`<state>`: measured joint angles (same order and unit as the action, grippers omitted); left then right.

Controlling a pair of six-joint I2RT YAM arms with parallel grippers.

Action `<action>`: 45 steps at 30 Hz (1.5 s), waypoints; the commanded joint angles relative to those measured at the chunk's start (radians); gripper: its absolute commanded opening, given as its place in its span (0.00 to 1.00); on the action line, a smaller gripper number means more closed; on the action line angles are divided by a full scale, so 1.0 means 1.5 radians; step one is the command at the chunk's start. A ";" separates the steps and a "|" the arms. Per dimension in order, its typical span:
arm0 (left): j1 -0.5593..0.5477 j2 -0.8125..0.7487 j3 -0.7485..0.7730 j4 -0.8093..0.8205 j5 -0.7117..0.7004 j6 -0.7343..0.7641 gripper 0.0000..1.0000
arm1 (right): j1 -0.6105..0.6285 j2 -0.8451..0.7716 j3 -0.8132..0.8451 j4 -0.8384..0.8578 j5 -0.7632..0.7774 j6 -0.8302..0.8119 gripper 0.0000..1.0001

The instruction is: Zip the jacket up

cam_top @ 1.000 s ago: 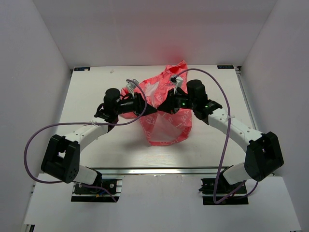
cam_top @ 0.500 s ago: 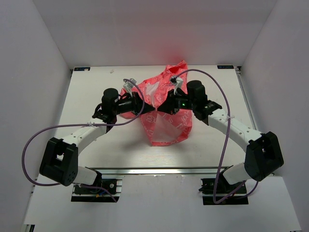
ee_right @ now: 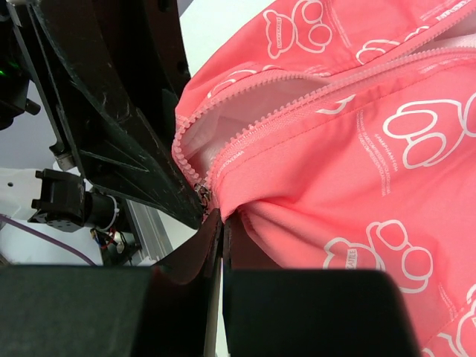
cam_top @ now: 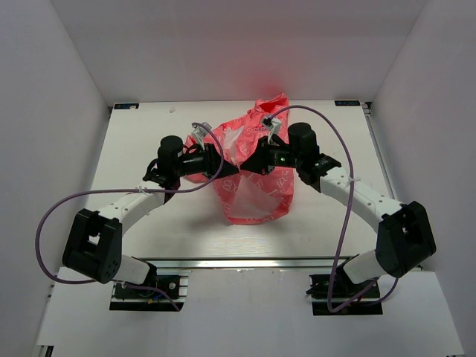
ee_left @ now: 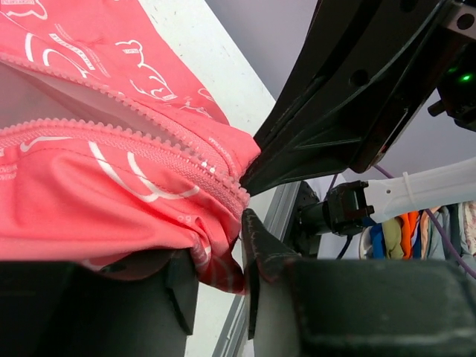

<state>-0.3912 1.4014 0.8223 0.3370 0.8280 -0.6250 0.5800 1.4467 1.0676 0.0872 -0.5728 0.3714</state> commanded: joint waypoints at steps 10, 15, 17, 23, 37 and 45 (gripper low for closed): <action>0.013 -0.094 -0.024 -0.013 -0.083 -0.011 0.61 | 0.004 -0.009 0.004 0.030 -0.021 -0.011 0.00; 0.019 -0.095 -0.031 0.016 -0.070 -0.028 0.47 | 0.004 -0.006 0.004 0.028 -0.025 -0.011 0.00; 0.019 -0.088 -0.029 0.017 -0.062 -0.028 0.36 | 0.004 -0.007 0.005 0.029 -0.023 -0.009 0.00; 0.019 -0.063 -0.032 0.041 -0.039 -0.036 0.24 | 0.005 -0.005 0.006 0.041 -0.040 -0.002 0.00; 0.019 -0.074 -0.051 0.063 -0.009 -0.019 0.00 | 0.005 -0.002 0.018 0.035 -0.014 -0.002 0.00; 0.019 -0.053 -0.041 -0.017 0.074 0.003 0.00 | 0.003 -0.003 0.045 0.025 -0.015 -0.051 0.00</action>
<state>-0.3584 1.3205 0.7589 0.3729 0.8291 -0.6426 0.5835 1.4487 1.0698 0.0566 -0.5846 0.3359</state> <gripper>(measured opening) 0.023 0.011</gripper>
